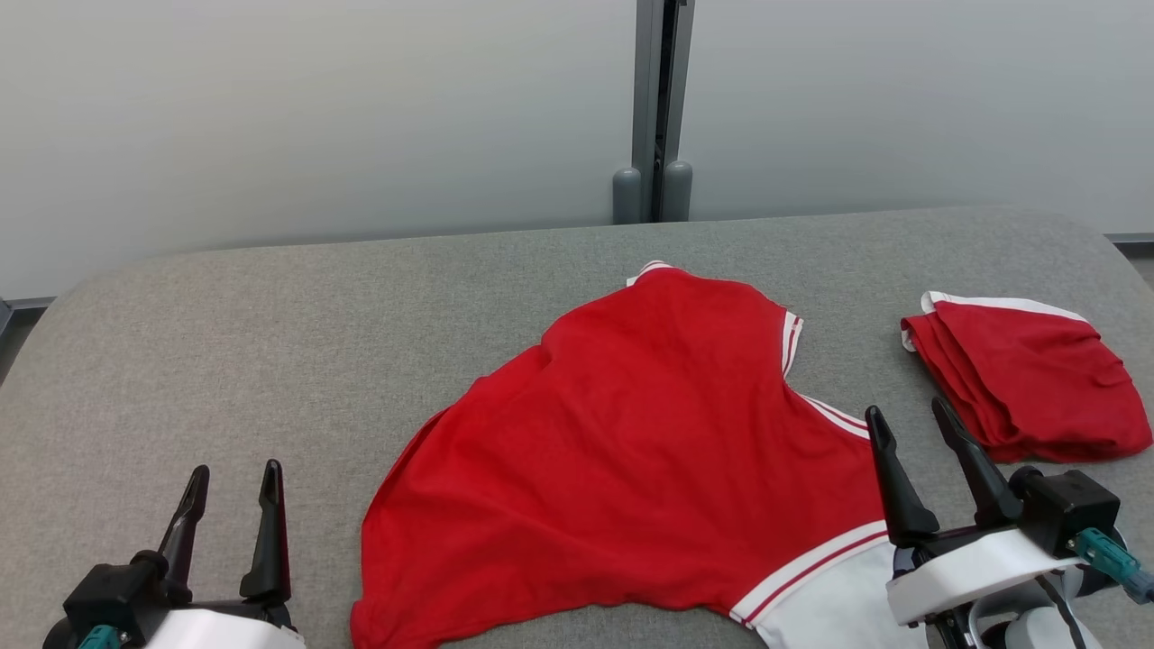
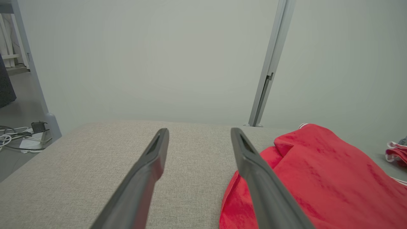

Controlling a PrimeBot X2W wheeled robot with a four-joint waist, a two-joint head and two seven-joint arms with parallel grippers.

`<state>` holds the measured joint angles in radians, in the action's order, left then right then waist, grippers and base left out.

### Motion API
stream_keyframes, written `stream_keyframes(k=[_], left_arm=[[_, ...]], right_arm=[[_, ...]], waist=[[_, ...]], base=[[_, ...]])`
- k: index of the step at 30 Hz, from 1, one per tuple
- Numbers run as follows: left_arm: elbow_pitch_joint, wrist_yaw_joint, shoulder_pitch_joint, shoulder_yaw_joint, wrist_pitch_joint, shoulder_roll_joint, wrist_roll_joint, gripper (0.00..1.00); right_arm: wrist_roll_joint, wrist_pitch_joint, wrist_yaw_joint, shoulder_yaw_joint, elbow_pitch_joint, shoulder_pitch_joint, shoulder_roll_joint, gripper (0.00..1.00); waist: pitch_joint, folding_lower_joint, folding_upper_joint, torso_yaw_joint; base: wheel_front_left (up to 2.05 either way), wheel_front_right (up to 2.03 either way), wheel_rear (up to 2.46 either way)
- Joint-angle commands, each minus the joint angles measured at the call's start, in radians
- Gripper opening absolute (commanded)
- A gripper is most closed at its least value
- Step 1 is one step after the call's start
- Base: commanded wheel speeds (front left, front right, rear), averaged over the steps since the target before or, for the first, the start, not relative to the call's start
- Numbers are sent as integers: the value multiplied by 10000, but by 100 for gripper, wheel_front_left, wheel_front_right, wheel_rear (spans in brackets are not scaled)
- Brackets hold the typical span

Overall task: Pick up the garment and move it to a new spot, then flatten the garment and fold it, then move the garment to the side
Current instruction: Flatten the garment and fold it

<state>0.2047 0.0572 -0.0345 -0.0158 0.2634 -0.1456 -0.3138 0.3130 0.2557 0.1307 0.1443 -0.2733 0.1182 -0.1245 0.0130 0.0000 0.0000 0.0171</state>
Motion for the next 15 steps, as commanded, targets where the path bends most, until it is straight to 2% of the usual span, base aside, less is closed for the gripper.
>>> stream_keyframes(k=[1,15], left_arm=[[6,37,140,-58,10,1,65,100],[93,241,170,-282,10,164,292,100]], right_arm=[[23,39,1,14,-10,73,-58,100],[68,49,1,30,-59,100,-72,100]], waist=[[0,0,0,-1],[-11,0,0,13]], base=[[0,0,0],[0,0,0]])
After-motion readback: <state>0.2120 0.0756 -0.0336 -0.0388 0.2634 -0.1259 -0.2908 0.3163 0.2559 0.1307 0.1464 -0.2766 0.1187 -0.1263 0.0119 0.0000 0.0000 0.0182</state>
